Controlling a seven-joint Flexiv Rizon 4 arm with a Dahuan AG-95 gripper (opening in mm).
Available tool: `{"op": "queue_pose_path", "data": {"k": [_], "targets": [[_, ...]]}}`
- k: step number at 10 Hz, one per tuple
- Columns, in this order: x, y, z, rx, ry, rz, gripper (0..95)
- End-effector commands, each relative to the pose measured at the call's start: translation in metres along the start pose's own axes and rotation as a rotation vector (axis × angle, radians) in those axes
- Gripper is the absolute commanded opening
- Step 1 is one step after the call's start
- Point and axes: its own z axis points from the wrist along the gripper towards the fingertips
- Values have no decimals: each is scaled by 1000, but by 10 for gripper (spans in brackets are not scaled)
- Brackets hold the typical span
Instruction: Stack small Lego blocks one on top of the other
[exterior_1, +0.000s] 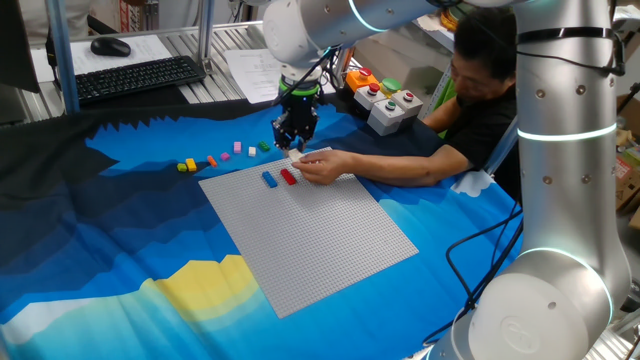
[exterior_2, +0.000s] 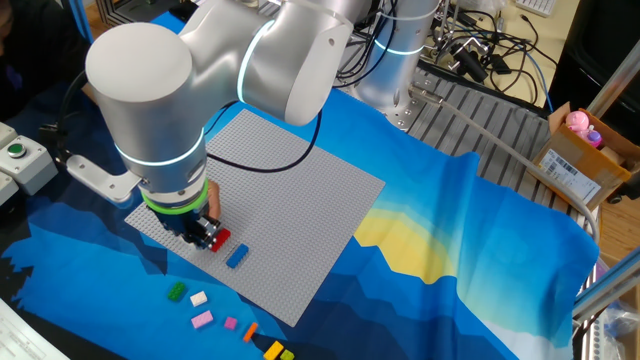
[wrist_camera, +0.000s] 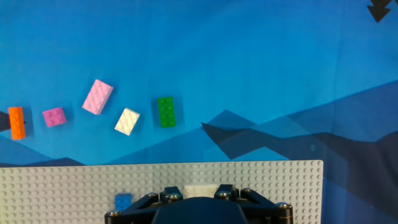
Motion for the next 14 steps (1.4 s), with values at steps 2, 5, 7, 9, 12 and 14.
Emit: {"op": "queue_pose_path", "data": {"k": [2,5,7,9,12,14], "targets": [[0,0,0,-1,-1,-16,190],[0,0,0,-4,-1,-19,0],[0,0,0,-4,-1,-18,0],[1,3,-3,-7,4,-14,0],[3,12,-9,-20,20,-1,0],[5,26,-15,-66,42,48,0]]}}
